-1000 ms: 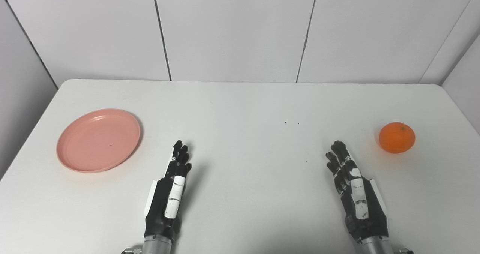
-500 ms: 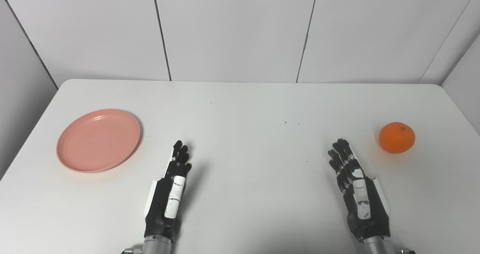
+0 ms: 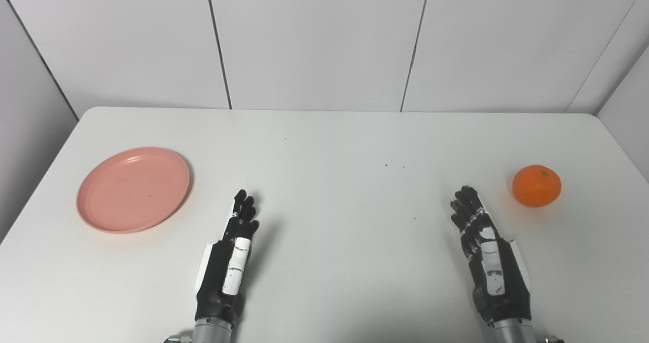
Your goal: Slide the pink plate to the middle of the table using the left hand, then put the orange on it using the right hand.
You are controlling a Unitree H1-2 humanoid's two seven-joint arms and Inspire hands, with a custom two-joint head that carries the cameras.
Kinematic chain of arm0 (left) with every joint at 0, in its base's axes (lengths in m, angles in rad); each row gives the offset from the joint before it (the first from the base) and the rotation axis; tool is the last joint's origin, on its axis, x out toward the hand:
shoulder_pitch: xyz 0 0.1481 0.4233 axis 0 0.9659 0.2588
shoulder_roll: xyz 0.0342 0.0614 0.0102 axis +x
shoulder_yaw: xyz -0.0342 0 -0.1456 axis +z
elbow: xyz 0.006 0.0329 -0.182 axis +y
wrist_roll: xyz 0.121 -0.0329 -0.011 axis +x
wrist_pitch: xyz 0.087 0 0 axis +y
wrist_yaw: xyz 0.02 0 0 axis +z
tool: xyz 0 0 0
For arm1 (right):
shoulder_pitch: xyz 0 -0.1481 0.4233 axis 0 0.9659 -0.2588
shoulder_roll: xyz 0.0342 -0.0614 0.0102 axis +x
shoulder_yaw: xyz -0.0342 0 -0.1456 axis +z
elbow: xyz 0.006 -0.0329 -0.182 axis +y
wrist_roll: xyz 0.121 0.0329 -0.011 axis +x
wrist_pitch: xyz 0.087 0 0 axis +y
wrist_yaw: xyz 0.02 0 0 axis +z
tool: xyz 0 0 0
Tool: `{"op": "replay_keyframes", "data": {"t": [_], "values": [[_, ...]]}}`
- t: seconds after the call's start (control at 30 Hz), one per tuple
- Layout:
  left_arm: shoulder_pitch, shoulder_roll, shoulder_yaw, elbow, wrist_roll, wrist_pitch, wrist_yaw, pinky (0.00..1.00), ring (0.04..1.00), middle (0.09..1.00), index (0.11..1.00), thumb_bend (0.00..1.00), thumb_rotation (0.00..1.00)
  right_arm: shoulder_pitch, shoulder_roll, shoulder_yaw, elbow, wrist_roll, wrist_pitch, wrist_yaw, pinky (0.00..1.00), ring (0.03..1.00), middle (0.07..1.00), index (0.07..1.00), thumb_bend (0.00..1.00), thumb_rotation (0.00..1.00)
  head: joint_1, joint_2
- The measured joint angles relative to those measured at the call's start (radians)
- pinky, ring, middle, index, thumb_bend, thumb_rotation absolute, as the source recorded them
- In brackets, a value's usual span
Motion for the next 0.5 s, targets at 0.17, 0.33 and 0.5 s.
{"op": "replay_keyframes", "data": {"t": [0.17, 0.33, 0.5], "values": [[0.0, 0.0, 0.0, 0.0, 0.0, 0.0, 0.0, 1.0, 1.0, 1.0, 1.0, 0.83, 0.91, 0.0, -0.006, 0.009, 0.0, 0.001, 0.0, 0.002, 1.0, 0.978, 0.971, 0.953, 0.88, 0.97, -0.002, 0.002], [0.0, 0.0, 0.0, 0.0, 0.0, 0.0, 0.0, 1.0, 1.0, 1.0, 1.0, 0.83, 0.9, 0.0, -0.009, 0.013, 0.0, 0.001, 0.001, 0.002, 1.0, 0.979, 0.973, 0.952, 0.88, 0.97, -0.002, 0.002], [0.0, 0.0, 0.0, 0.0, 0.0, 0.001, 0.0, 1.0, 1.0, 1.0, 1.0, 0.83, 0.9, 0.001, -0.009, 0.014, -0.001, 0.004, 0.002, 0.002, 1.0, 0.983, 0.976, 0.953, 0.88, 0.96, -0.002, 0.003]]}}
